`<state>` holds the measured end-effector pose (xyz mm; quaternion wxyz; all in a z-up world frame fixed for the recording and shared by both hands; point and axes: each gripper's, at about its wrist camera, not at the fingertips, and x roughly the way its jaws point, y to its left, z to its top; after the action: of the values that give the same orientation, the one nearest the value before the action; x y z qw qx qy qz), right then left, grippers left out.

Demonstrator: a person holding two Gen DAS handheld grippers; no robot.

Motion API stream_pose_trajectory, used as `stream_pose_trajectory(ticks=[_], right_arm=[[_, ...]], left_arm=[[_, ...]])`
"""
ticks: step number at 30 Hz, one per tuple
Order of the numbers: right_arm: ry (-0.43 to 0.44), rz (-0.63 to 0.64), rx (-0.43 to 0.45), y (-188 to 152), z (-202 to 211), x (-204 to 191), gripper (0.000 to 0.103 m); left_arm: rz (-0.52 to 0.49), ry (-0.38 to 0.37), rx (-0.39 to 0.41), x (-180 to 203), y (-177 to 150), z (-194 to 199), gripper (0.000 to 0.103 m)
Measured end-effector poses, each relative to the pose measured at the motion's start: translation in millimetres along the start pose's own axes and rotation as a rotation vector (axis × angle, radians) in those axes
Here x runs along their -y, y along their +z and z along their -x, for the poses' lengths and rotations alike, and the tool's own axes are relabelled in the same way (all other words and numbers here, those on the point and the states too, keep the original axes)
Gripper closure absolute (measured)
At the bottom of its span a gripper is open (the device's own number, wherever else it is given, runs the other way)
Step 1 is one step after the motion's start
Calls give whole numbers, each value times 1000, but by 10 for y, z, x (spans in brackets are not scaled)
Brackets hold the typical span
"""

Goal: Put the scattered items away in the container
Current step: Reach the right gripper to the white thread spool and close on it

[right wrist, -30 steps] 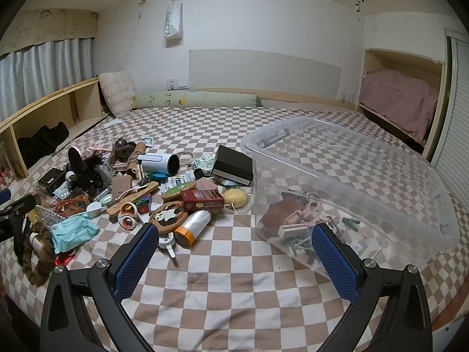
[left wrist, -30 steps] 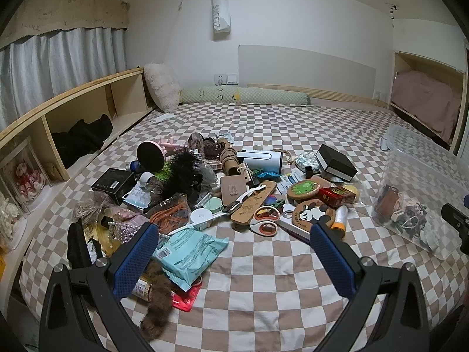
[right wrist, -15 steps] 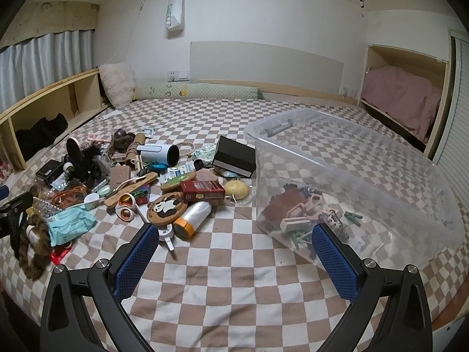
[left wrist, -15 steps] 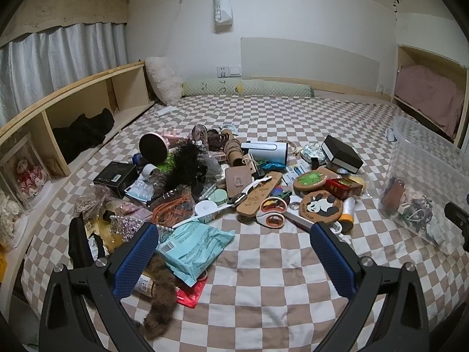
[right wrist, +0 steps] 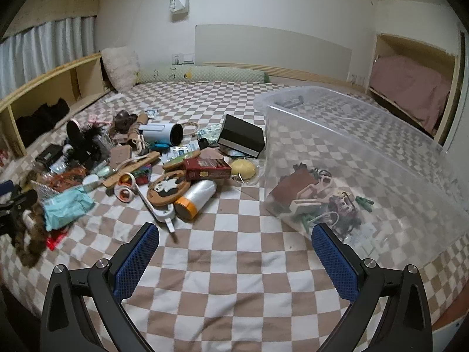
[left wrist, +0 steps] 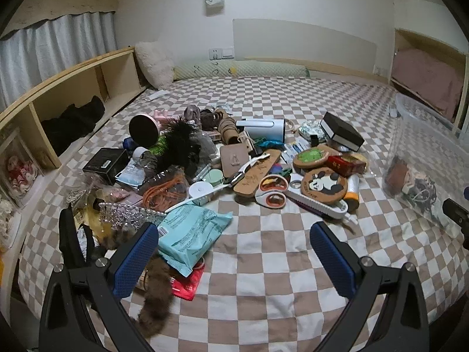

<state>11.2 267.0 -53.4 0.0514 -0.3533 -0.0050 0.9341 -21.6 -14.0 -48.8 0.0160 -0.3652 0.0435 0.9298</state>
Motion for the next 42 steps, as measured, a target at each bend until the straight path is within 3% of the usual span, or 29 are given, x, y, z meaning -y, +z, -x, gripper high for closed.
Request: stream_pose_trajectory(ticks=[7, 13, 21, 28, 38, 42], right_arm=[[16, 1, -30, -127, -150, -15, 0], [42, 6, -54, -218, -268, -30, 0], [13, 12, -94, -401, -529, -122, 0], [27, 79, -125, -488, -748, -280, 0], [159, 115, -160, -220, -1262, -583, 0], [207, 130, -165, -116, -1453, -721, 10]], left_arm=[[11, -61, -65, 23, -92, -174, 0], [-27, -59, -99, 43, -195, -325, 0], [-57, -50, -146, 18, -328, -550, 0], [-74, -59, -179, 30, -368, -706, 0], [-79, -58, -198, 19, -368, -822, 0], [-66, -44, -212, -31, -380, -876, 0]])
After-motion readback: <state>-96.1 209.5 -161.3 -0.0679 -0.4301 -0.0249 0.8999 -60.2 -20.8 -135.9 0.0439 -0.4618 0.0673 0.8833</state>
